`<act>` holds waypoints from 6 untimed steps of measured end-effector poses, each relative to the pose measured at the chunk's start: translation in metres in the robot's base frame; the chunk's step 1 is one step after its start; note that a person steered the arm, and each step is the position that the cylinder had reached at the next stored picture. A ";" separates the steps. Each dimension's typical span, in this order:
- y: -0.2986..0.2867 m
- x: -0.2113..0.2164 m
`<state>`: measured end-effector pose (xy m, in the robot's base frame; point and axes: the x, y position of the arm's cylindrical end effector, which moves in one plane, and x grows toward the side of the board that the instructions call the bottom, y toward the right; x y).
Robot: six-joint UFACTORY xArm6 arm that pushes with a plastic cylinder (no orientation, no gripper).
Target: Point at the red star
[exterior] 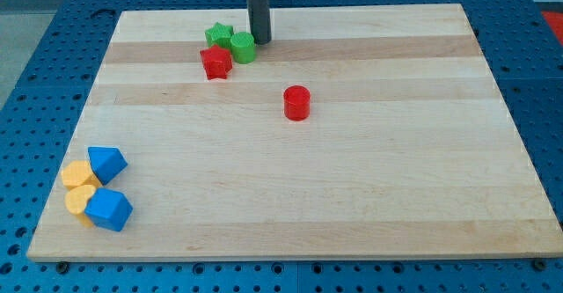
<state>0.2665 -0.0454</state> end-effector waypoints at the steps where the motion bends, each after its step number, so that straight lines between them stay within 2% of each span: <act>1: -0.013 -0.027; 2: -0.067 -0.061; 3: -0.148 -0.054; 4: -0.188 -0.011; 6: -0.158 0.057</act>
